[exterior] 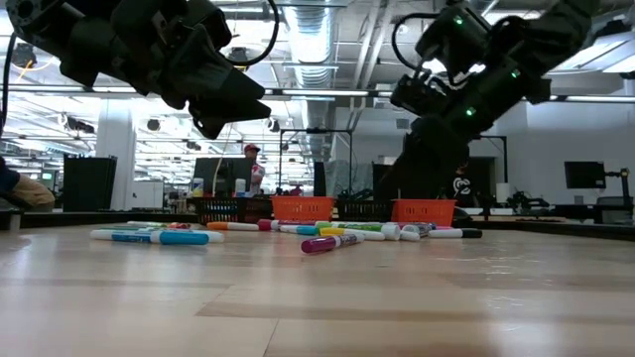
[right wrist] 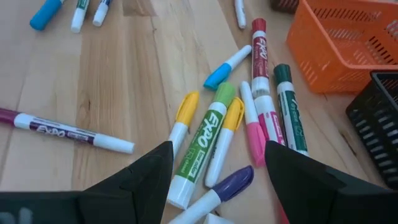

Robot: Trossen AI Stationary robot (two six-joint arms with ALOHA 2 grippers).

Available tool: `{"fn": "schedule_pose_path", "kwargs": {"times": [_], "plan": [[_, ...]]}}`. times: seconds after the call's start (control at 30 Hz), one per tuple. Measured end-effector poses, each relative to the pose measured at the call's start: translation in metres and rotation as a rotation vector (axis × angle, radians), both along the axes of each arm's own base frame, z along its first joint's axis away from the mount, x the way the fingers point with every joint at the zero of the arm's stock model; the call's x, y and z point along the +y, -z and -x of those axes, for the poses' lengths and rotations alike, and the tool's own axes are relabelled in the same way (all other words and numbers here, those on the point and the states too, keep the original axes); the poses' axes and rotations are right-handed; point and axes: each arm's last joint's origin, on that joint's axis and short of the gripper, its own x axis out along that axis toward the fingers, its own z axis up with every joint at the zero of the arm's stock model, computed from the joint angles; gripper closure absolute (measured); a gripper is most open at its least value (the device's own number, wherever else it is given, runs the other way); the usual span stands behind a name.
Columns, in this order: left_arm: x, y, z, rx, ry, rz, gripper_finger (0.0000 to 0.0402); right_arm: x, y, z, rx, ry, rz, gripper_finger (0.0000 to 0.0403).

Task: Pick & Place Markers
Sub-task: Put the big light green marker pen into the right orange basket

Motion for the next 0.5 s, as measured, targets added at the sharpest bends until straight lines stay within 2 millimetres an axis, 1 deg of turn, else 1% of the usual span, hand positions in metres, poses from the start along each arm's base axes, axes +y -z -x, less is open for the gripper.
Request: {"fn": "schedule_pose_path", "kwargs": {"times": [0.1,0.4,0.5], "plan": [[0.0000,0.0000,0.0000,0.000,0.000,0.000,0.0247,-0.0001,0.0054,0.0047,0.001,-0.008,0.009,0.0159],[0.0000,0.0000,0.0000,0.000,0.000,0.000,0.0247,-0.0077,0.0097,0.0088,-0.010,0.018,0.008,0.0159],[0.0000,0.0000,0.0000,0.000,0.000,0.000,0.0247,-0.0074,0.0117,0.0108,-0.027,0.023,0.002,0.0159]]}}
